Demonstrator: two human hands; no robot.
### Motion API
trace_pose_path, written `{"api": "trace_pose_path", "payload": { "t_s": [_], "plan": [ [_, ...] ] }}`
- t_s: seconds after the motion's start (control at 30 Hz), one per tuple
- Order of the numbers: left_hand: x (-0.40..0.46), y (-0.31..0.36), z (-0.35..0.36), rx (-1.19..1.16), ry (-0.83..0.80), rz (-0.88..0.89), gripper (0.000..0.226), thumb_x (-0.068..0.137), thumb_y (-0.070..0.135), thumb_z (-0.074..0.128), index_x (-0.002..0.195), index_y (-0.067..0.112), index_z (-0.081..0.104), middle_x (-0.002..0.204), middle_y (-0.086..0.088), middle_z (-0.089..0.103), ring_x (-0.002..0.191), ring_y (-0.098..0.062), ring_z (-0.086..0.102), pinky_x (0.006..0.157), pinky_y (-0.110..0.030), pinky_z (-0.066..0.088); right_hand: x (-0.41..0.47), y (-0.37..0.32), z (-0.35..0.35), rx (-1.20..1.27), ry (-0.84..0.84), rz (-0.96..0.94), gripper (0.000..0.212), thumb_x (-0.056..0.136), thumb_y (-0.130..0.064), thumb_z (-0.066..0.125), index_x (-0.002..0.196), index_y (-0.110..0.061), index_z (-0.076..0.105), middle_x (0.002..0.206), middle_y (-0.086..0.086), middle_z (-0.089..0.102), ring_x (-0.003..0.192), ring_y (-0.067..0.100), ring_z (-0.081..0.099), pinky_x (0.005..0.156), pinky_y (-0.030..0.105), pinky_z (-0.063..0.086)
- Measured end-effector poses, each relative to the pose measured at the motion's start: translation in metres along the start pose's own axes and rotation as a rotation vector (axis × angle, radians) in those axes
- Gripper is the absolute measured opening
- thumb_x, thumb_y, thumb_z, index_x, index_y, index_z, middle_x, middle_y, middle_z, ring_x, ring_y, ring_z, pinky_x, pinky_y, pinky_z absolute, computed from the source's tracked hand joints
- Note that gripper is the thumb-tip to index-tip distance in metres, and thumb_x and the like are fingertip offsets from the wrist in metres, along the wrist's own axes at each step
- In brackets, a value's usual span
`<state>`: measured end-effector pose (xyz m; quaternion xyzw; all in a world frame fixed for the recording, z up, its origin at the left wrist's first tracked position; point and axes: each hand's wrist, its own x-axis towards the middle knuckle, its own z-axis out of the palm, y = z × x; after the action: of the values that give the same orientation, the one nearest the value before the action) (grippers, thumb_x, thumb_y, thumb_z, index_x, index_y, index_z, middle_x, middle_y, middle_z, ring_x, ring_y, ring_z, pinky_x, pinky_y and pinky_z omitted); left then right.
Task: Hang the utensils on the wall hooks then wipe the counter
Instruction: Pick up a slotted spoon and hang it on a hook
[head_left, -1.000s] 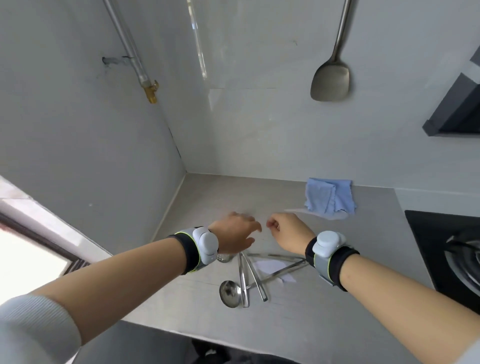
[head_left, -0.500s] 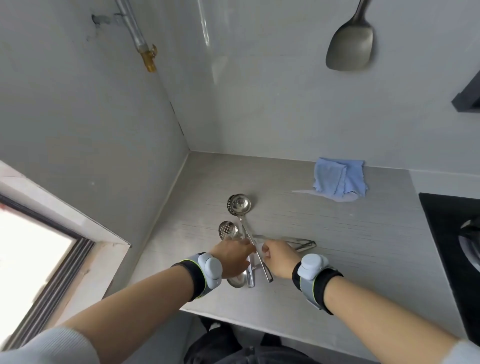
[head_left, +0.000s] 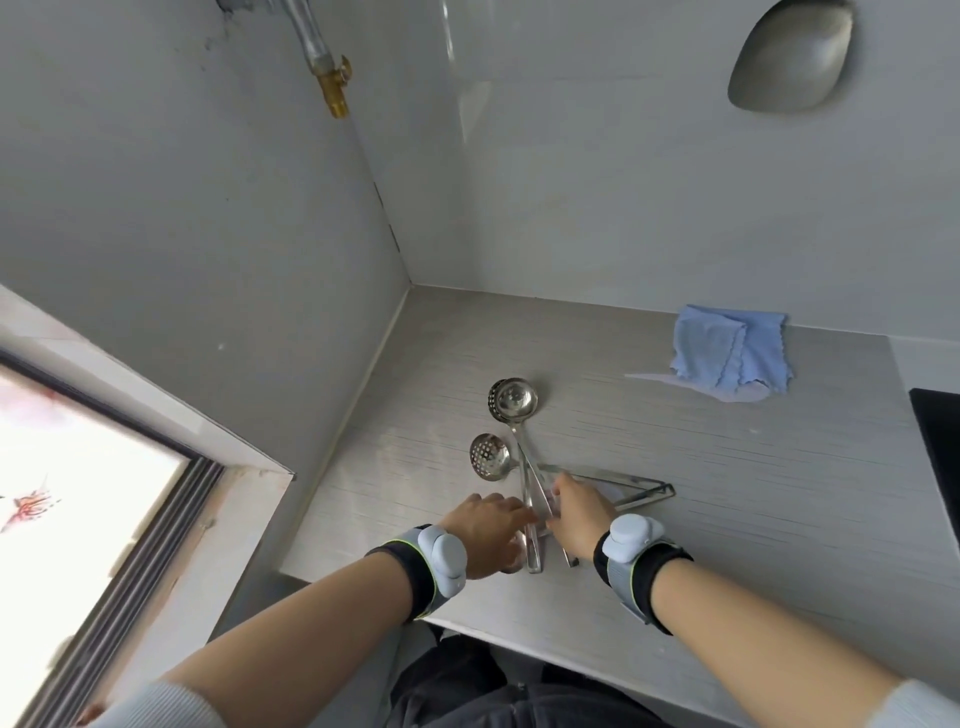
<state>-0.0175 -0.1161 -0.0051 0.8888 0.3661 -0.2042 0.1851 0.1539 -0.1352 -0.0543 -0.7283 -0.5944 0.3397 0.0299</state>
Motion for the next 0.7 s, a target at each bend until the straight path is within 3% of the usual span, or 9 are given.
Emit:
{"api": "trace_pose_path", "payload": {
  "t_s": [0.2, 0.37, 0.7],
  "plan": [
    [0.007, -0.011, -0.003, -0.023, -0.008, 0.020, 0.048, 0.097, 0.018, 0.050, 0.144, 0.023, 0.048, 0.138, -0.002, 0.059, 0.126, -0.027, 0.053, 0.104, -0.044, 0.043, 0.008, -0.009, -0.006, 0.031, -0.054, -0.017, 0.022, 0.085, -0.023, 0.058, 0.104, -0.016, 0.053, 0.103, 0.005, 0.067, 0.090, 0.026, 0.065, 0.077, 0.037, 0.055],
    [0.011, -0.017, -0.006, -0.032, -0.006, 0.024, 0.040, 0.100, 0.022, 0.050, 0.140, 0.023, 0.051, 0.137, -0.001, 0.060, 0.127, -0.026, 0.053, 0.105, -0.044, 0.042, 0.011, -0.011, -0.008, 0.057, -0.072, -0.054, 0.017, 0.087, -0.016, 0.056, 0.104, -0.012, 0.054, 0.103, 0.008, 0.066, 0.093, 0.027, 0.061, 0.081, 0.036, 0.051],
    [0.013, -0.022, -0.007, -0.036, -0.016, 0.024, 0.048, 0.100, 0.023, 0.054, 0.148, 0.024, 0.045, 0.153, 0.001, 0.044, 0.138, -0.025, 0.045, 0.112, -0.043, 0.038, 0.011, -0.018, -0.020, 0.058, -0.072, -0.084, 0.031, 0.089, -0.025, 0.060, 0.117, -0.013, 0.052, 0.110, 0.005, 0.063, 0.097, 0.024, 0.063, 0.079, 0.038, 0.055]
  ]
}}
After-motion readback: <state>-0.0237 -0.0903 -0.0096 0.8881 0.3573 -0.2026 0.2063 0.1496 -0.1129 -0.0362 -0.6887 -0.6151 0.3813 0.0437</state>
